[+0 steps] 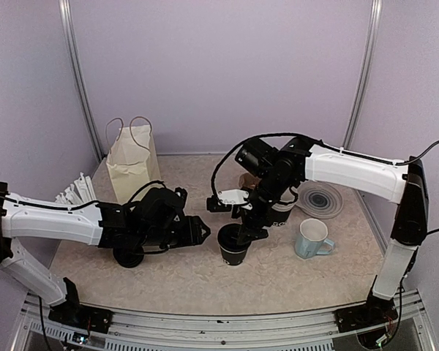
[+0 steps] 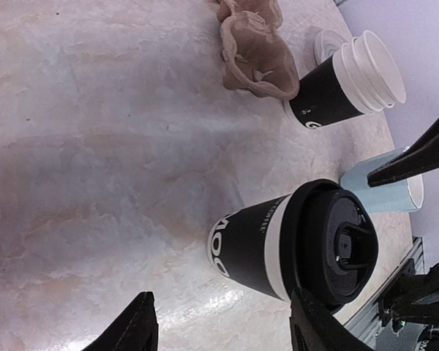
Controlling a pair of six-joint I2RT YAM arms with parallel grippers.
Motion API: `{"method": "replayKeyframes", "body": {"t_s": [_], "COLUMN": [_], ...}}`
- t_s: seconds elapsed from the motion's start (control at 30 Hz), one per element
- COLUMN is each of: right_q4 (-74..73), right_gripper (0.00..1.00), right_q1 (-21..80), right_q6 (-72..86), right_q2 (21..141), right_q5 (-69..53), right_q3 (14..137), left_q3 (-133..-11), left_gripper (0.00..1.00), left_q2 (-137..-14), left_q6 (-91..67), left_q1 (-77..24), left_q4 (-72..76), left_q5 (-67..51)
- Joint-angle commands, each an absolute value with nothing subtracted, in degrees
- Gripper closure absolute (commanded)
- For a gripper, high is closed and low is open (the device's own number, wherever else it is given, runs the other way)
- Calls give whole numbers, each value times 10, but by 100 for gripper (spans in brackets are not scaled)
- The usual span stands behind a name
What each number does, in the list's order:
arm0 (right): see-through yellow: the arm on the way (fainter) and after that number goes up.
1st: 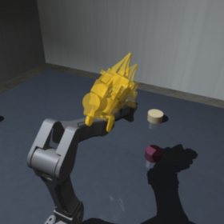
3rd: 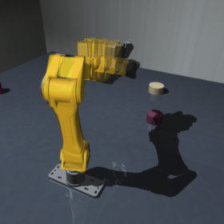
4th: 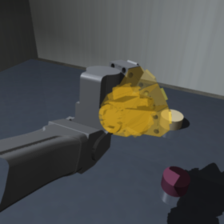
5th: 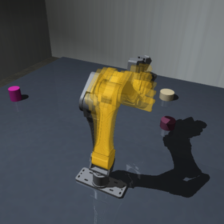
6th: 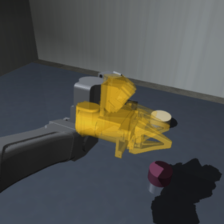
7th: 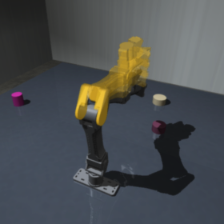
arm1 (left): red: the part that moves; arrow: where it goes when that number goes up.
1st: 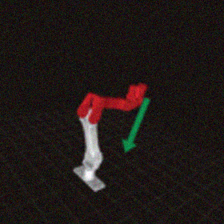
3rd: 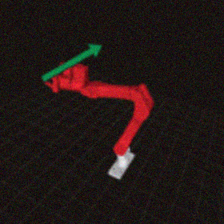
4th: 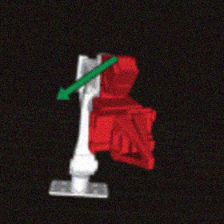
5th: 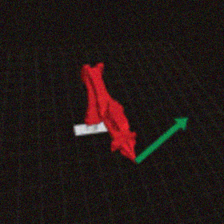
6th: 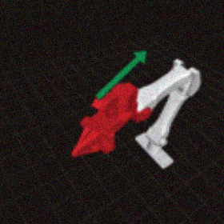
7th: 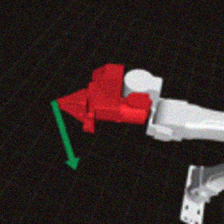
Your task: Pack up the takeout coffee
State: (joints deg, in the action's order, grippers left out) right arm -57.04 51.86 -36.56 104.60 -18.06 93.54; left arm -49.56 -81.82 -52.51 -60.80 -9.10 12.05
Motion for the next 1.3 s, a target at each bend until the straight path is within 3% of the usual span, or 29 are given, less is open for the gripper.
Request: {"method": "replayKeyframes", "body": {"t_s": [0.0, 0.23, 0.5, 1.27], "right_q4": [-548, -451, -448, -463], "right_gripper": [14, 29, 49, 53], "right_q1": [474, 389, 370, 369], "right_q6": [-330, -235, -223, -214], "right_q2": [995, 949, 978, 1059], "right_q5": [-216, -298, -327, -403], "right_q3": [901, 794, 757, 789], "left_q3": [-525, -542, -563, -572], "left_gripper": [41, 47, 52, 58], "left_q2": [-843, -879, -907, -952], "left_q6": [-533, -523, -515, -501], "left_q1": [-609, -606, -599, -587], "left_q4": [-45, -32, -37, -74], "left_q5": [77, 58, 48, 29]}}
